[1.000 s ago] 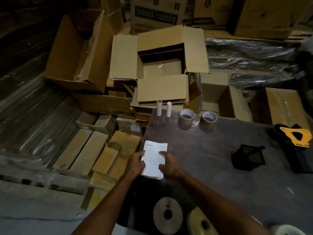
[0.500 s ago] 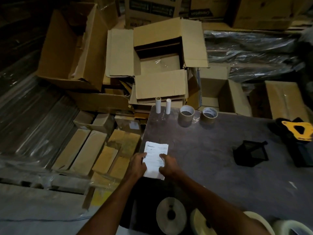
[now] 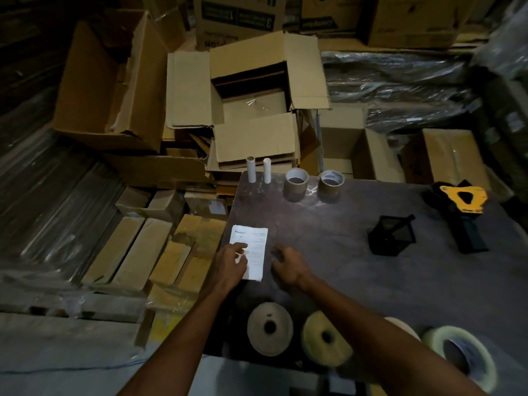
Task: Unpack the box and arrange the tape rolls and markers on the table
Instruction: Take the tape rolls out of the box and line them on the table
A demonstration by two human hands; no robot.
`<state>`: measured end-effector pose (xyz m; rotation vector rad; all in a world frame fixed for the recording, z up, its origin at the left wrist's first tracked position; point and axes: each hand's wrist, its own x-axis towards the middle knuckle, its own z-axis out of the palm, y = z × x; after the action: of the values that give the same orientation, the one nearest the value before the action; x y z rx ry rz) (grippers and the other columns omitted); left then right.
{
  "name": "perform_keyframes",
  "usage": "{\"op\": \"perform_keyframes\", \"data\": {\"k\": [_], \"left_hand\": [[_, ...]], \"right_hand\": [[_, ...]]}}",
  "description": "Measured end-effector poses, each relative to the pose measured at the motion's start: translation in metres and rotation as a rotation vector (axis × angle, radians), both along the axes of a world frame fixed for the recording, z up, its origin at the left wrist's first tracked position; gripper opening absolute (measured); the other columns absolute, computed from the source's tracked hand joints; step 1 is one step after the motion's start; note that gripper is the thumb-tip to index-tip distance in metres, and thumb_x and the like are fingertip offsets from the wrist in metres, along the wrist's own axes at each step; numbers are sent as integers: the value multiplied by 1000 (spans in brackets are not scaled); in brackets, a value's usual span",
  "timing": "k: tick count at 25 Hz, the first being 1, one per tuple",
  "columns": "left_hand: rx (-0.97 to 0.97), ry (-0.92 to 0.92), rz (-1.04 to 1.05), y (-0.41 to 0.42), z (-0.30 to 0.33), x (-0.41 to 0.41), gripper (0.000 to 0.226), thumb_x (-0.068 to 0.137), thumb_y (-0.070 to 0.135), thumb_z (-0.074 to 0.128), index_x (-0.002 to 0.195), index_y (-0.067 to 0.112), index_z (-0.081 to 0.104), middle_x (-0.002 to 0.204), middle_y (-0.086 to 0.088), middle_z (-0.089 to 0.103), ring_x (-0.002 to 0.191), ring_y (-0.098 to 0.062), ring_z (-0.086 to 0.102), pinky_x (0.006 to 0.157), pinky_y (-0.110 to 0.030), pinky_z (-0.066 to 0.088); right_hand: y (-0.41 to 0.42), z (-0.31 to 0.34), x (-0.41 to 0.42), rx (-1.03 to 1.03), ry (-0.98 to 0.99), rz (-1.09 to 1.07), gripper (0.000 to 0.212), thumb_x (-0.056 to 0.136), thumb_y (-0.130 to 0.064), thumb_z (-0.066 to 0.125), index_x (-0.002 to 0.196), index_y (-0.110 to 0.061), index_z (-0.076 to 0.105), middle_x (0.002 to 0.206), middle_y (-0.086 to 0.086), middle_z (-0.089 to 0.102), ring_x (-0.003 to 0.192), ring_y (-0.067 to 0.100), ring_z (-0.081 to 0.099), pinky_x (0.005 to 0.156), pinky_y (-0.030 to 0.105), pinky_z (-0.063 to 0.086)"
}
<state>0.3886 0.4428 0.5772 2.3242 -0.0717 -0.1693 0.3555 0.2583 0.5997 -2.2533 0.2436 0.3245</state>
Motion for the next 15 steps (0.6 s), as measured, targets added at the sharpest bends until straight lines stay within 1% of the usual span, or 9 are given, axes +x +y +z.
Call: {"op": "perform_keyframes", "data": {"k": [2, 3, 5, 6, 7, 8, 11, 12, 15], "left_hand": [[-29, -4, -52, -13, 9, -16, 29, 86, 10, 62, 113, 20, 68, 112, -1, 66, 92, -15, 64, 81, -26, 53], [-36, -2, -78, -21, 14, -26, 28, 86, 12, 62, 112, 20, 69, 110, -1, 67, 88, -14, 65, 80, -27, 54], [-15, -4, -136, -42, 26, -49, 25, 85, 20, 63, 108, 23, 71, 105, 0, 72, 83, -14, 67, 79, -31, 56], [6, -11, -175, -53, 33, -62, 24, 85, 22, 63, 107, 23, 72, 103, 1, 73, 83, -15, 68, 79, -30, 56], [13, -30, -218, -64, 37, -73, 23, 85, 21, 63, 106, 23, 73, 100, 1, 74, 84, -15, 69, 79, -29, 55], [20, -38, -249, -75, 42, -86, 23, 85, 19, 63, 106, 23, 74, 99, 0, 75, 85, -15, 69, 79, -27, 54], [18, -48, -278, -114, 55, -129, 25, 85, 17, 64, 108, 19, 73, 102, -2, 75, 90, -16, 69, 87, -29, 54], [28, -54, -275, -128, 63, -144, 26, 84, 17, 64, 109, 17, 73, 103, -2, 74, 92, -16, 69, 89, -28, 53], [32, -74, -283, -172, 80, -200, 30, 84, 16, 63, 112, 16, 72, 104, -1, 73, 90, -14, 68, 84, -24, 52]], "right_hand": [[-12, 7, -17, -16, -13, -4, 33, 94, -17, 54, 126, -11, 58, 123, 8, 65, 112, 25, 62, 95, 34, 49], [-18, 13, -27, -28, -23, 3, 34, 92, -15, 56, 126, -9, 59, 122, 10, 66, 112, 27, 62, 96, 32, 48], [-38, 24, -50, -75, -55, 9, 30, 89, -14, 61, 117, -7, 65, 113, 11, 70, 106, 25, 65, 87, 23, 45], [-48, 28, -62, -92, -74, -4, 25, 87, -15, 63, 110, -8, 69, 108, 11, 72, 102, 25, 66, 82, 22, 44], [-60, 34, -75, -105, -84, -24, 22, 85, -17, 64, 104, -9, 71, 104, 10, 73, 101, 25, 66, 80, 23, 44], [-74, 38, -88, -113, -102, -37, 23, 83, -19, 65, 103, -10, 71, 104, 10, 73, 102, 25, 65, 81, 25, 46], [-115, 50, -139, -135, -129, -52, 35, 83, -19, 66, 117, -10, 67, 117, 12, 68, 113, 27, 61, 97, 32, 47], [-129, 52, -155, -134, -157, -56, 39, 83, -18, 66, 121, -8, 65, 121, 13, 66, 115, 28, 60, 99, 34, 47], [-171, 63, -214, -120, -220, -66, 42, 83, -16, 67, 124, -6, 65, 124, 13, 66, 115, 27, 62, 99, 34, 48]]}}
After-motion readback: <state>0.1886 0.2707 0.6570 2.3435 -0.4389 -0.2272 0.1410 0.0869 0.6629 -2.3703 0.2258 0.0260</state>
